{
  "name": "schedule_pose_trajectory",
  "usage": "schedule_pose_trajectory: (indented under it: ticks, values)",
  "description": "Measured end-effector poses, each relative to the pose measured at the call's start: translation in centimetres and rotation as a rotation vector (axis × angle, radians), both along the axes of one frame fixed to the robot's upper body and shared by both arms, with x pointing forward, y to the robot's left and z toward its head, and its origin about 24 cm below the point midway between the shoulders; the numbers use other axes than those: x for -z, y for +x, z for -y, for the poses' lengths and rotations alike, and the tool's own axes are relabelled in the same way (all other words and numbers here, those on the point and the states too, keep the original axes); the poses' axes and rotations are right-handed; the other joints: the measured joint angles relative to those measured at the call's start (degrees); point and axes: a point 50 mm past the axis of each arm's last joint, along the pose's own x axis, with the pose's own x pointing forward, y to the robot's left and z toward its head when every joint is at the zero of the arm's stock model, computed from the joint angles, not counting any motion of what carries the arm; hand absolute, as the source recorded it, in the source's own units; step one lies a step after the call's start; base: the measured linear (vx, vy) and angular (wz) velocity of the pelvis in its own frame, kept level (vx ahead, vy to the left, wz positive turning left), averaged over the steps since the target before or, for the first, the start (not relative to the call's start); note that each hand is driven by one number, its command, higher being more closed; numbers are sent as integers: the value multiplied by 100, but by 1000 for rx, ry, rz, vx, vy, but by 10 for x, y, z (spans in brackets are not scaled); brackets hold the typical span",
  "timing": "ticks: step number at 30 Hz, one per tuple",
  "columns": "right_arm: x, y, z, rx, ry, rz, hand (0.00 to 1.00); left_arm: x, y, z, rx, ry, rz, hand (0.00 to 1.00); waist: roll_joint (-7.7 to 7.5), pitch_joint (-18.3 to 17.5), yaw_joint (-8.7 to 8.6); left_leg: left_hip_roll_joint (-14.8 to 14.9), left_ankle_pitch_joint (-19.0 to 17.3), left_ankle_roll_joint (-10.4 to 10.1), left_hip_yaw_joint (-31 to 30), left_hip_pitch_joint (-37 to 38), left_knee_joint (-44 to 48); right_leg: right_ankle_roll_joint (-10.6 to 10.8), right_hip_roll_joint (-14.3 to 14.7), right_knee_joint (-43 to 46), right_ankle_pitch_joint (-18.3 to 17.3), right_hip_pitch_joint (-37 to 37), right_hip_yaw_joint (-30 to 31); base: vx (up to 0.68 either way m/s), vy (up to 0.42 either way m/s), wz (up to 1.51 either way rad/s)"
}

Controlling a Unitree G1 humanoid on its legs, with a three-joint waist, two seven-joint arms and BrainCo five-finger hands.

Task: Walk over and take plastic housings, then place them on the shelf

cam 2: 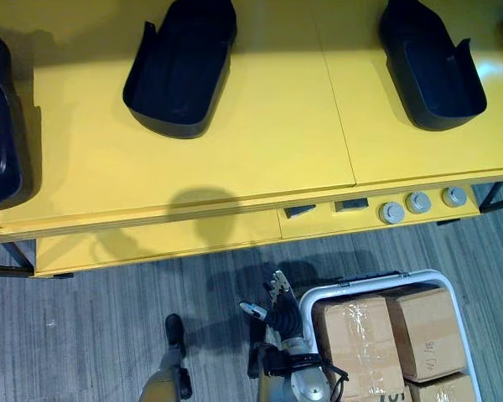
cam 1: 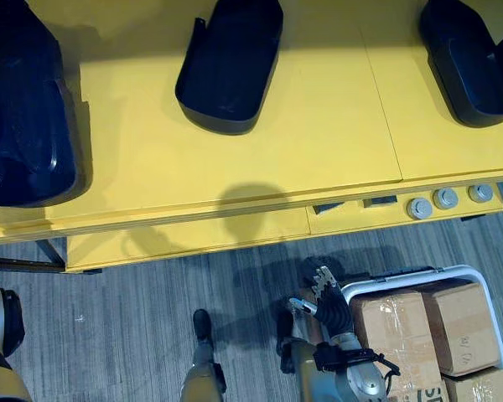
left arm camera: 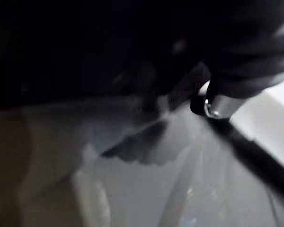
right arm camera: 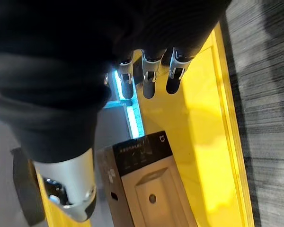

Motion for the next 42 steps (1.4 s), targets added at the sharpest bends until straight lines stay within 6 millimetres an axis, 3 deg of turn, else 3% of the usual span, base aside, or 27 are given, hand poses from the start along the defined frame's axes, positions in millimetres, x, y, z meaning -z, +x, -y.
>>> schedule_pose_trajectory:
  ticks: [10,13,15,18,20,23,24,28,32,35,38,42]
  values:
    - [-1,0,-3,-13,3,3,0,-15,4,7,-3,13,65,0,-16,78,2,6,0,0,-1,20,14,-5,11,-14,5,29,31,0,0,0]
    - [-1,0,-3,-11,2,2,0,-20,11,21,28,18,116,0,-13,80,34,6,0,0,-23,137,27,-5,8,-18,4,180,29,-7,-10,5]
    - [0,1,-2,-8,0,3,0,-34,13,37,91,20,216,0,-10,82,81,3,-1,2,-32,231,28,1,4,-33,-4,288,26,-16,-6,5]
    - [4,2,2,11,-22,-15,0,-57,1,57,176,22,428,0,0,79,96,-4,-5,4,-43,443,24,20,-2,-73,-18,525,15,-21,-8,3]
    - [9,1,9,27,-66,-33,0,-56,-10,69,224,16,548,0,41,51,111,-16,-24,-3,-62,662,-3,53,-17,-79,-77,756,-11,-23,-10,9]
    - [13,1,21,43,-130,-44,0,-25,-24,78,240,-40,640,0,223,-159,189,-42,-92,-38,-74,840,-4,101,-47,-90,-138,949,-28,8,9,6]
    - [17,0,25,48,-155,-59,0,-2,-30,81,234,-85,651,100,319,-328,232,-58,-94,-38,-103,890,-7,79,-54,-162,-120,1047,-60,42,17,19]
    - [21,-3,32,72,-194,-78,0,71,-64,90,185,-218,633,100,559,-769,304,-72,-94,-39,-265,1157,-9,78,-72,-411,-120,1576,-328,41,10,29]
    - [21,-2,35,79,-235,-76,0,144,-110,130,196,-372,520,100,701,-1074,442,-79,-125,-75,-400,1335,-12,89,-75,-610,-123,1956,-534,-8,17,27]
    - [21,-2,32,61,-241,-77,0,187,-132,161,239,-501,352,100,744,-1180,469,-68,-218,-129,-468,1411,-32,137,-45,-787,-143,2138,-623,-83,31,20]
    - [25,-7,31,57,-233,-100,0,211,-142,180,276,-574,236,100,754,-1299,449,-66,-255,-178,-488,1315,-33,156,24,-1023,-99,2197,-587,-62,35,15]
    - [29,-11,31,45,-253,-125,0,217,-143,182,291,-572,186,100,749,-1309,451,-104,-229,-148,-485,1193,-32,174,32,-1224,80,2188,-550,-19,29,4]
